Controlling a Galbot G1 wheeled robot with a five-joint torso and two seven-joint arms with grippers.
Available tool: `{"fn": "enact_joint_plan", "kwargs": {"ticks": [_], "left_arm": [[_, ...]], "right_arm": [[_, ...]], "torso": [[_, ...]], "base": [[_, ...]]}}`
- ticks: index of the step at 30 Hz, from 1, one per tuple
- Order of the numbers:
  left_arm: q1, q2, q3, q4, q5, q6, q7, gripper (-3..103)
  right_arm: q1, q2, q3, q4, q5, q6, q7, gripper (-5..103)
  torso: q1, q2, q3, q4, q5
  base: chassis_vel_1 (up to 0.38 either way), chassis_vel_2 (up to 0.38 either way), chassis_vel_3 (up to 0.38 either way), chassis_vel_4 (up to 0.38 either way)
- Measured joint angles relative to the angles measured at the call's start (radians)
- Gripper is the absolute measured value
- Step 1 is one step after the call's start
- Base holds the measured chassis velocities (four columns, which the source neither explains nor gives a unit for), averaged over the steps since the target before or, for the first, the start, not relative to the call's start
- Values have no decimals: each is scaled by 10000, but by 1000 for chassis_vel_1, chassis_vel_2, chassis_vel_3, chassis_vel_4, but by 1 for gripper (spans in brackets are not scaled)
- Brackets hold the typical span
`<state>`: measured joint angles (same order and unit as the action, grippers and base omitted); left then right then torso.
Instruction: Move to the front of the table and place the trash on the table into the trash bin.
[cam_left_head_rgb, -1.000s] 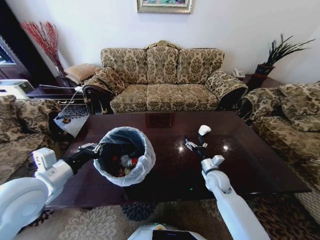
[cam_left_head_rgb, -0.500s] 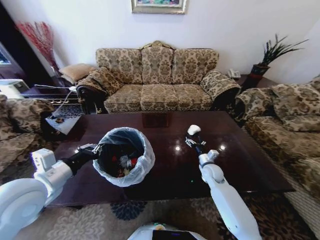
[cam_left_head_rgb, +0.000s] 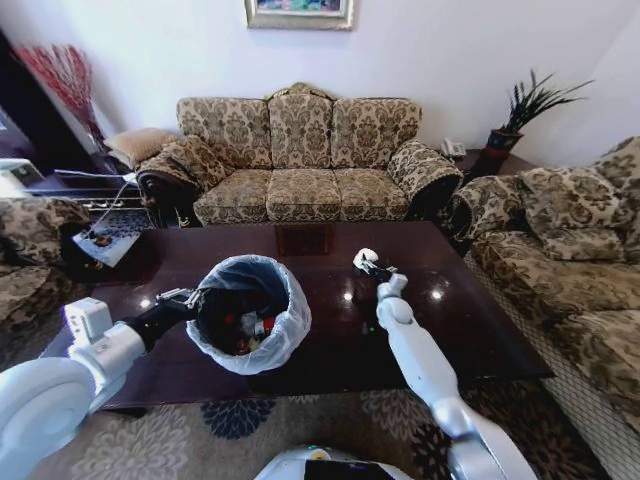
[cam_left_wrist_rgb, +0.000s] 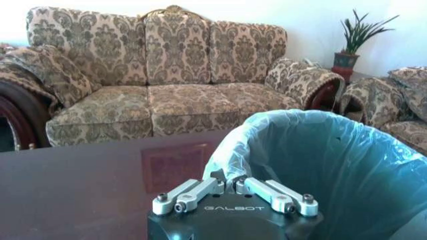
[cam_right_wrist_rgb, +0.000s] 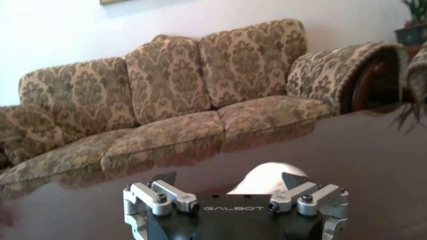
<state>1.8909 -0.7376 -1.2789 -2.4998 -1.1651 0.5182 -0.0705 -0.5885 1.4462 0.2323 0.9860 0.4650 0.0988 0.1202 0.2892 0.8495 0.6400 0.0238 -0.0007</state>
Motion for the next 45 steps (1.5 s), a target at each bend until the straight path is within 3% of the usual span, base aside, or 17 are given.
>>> {"fn": "enact_joint_plan", "kwargs": {"ticks": [5,11,14,18,25,28,29,31,34,35,37,38,40,45], "left_arm": [[0,59,10,-2,-9,0,3,3],[-19,153,43,-1,-14,0,5,3],[-36,197,54,-1,-23,0,6,3],[-54,209,95,-1,-29,-4,9,3],[-124,277,148,98,-30,-24,17,3],[-155,298,156,128,-39,-60,20,3],[-155,298,156,128,-39,-60,20,3],[-156,283,159,128,-43,-72,24,3],[-154,258,160,128,-43,-80,23,3],[-151,233,160,129,-43,-86,24,3],[-151,222,160,129,-43,-89,23,3],[-149,197,160,129,-41,-95,23,3],[-148,190,160,128,-39,-96,23,3],[-143,194,154,123,-28,-98,24,3]], "right_arm": [[529,625,148,-1156,-544,376,254,100],[1015,1078,230,-2148,-814,639,834,100],[1219,1183,254,-2508,-815,645,1019,103],[1480,1254,292,-2942,-900,679,1177,97],[2019,1292,345,-3694,-983,766,1447,82],[2096,1264,333,-3918,-1029,743,1369,65],[2096,1264,333,-3918,-1029,743,1369,65],[2152,1270,328,-4061,-1042,741,1296,54],[2175,1271,327,-4098,-1050,742,1268,50],[2175,1263,327,-4098,-1050,742,1247,44],[2175,1255,327,-4097,-1050,741,1240,44],[2155,1234,327,-4072,-1049,738,1226,37],[2129,1219,326,-4039,-1049,734,1221,37],[1773,1080,321,-3462,-1030,620,1218,25]], "torso": [[-1,0,0,-13,13],[-3,0,0,0,3],[-2,0,0,-4,4],[-2,0,0,-8,7],[-2,0,-1,-4,6],[-2,0,-1,-7,6],[-2,0,-1,-7,6],[-3,0,-1,-6,6],[-3,0,-2,-4,6],[-2,0,-1,-5,6],[-3,0,-1,-5,6],[-2,0,-1,-4,6],[-3,0,-1,-4,6],[-2,0,-1,-4,7]], "base": [[0,0,0,0],[0,0,0,0],[0,0,0,0],[0,0,0,0],[0,0,0,0],[0,0,0,0],[0,0,0,0],[0,0,0,0],[0,0,0,0],[0,0,0,0],[0,0,0,0],[0,0,0,0],[0,0,0,0],[0,0,0,0]]}}
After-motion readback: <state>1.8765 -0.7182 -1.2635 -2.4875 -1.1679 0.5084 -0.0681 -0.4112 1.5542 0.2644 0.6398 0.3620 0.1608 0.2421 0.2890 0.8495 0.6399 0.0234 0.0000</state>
